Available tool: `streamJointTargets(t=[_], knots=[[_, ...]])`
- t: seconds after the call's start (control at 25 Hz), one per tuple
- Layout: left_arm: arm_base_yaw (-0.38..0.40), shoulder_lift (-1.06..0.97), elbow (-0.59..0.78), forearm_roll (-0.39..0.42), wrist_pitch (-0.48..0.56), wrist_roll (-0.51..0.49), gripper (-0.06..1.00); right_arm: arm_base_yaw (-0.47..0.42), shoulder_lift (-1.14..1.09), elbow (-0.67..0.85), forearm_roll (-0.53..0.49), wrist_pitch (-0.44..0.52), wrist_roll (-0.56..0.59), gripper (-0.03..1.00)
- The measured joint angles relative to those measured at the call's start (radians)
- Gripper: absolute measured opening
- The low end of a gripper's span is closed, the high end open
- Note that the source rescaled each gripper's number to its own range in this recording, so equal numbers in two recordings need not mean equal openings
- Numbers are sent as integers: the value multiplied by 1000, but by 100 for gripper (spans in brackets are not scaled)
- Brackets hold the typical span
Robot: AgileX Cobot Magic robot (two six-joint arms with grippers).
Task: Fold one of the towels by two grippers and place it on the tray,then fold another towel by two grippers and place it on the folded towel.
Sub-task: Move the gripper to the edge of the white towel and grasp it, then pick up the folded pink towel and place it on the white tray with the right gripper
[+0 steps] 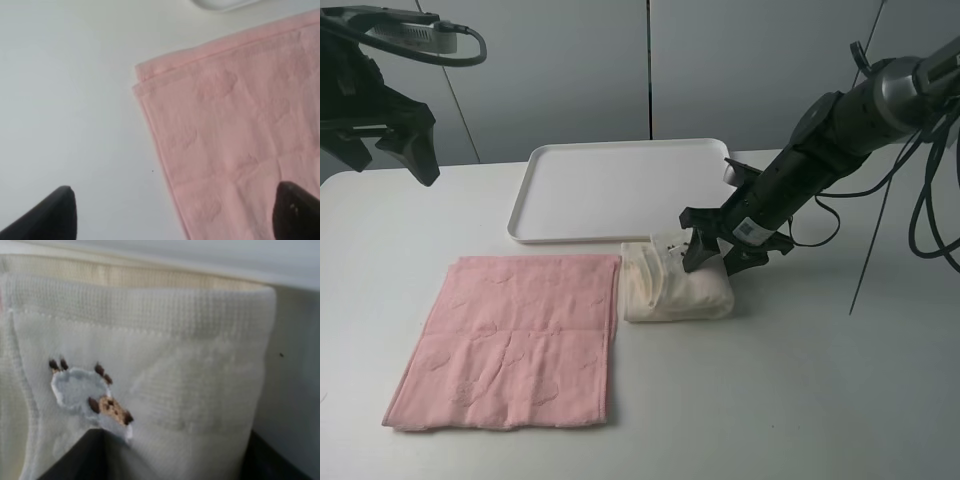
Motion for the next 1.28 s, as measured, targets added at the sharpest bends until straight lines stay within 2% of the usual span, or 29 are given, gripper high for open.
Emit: streamJointTargets(t=[0.16,0.4,0.72,0.92,1.28], knots=[[0,0,0,0,-2,0,100,0,4,0,12,6,-42,11],[0,0,0,0,1,0,100,0,6,0,102,44,-120,11],[0,0,0,0,9,19,100,0,-131,-35,108,155,-165,11],[0,0,0,0,15,22,100,1,-171,-189,113,287,-169,11],[0,0,0,2,15,24,100,1,-127,-498,132,379,-90,11]])
